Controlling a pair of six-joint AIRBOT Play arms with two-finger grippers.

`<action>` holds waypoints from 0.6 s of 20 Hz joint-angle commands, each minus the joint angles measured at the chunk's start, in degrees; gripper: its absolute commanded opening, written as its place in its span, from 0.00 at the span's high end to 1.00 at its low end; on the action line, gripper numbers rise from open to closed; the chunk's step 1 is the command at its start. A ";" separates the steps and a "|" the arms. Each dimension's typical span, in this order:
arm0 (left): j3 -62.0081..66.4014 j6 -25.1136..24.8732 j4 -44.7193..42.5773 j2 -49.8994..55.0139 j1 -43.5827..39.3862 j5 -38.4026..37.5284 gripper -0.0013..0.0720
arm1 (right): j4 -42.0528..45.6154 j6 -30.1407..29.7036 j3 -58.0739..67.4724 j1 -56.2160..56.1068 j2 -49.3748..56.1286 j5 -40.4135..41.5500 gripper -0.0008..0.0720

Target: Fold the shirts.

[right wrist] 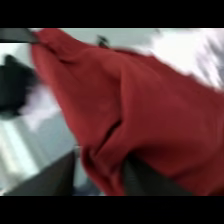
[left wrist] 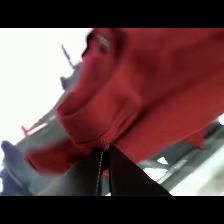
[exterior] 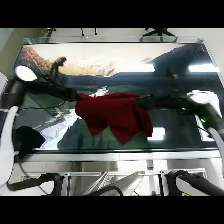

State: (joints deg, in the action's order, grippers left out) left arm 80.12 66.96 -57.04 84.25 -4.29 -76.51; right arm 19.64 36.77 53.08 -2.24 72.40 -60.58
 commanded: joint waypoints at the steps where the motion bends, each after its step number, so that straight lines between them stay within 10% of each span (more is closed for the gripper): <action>1: 3.45 -0.94 0.02 10.84 2.54 -2.34 0.31 | -0.31 -0.85 3.08 0.04 12.94 2.60 0.49; 2: 5.97 -0.04 0.00 12.76 3.58 -3.74 0.03 | -0.28 -0.26 4.13 1.42 12.96 1.62 0.49; 7: 12.57 3.63 -0.46 14.69 10.49 -12.83 0.03 | 4.20 10.27 5.53 14.34 3.39 -10.10 0.49; 12: -11.78 2.34 0.26 6.84 12.57 -8.96 0.03 | 13.33 19.74 -12.63 17.22 -11.98 -11.76 0.49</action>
State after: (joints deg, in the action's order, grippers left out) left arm 79.66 69.87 -57.30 94.39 7.33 -87.18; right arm 28.64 50.41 49.47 13.26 68.01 -70.35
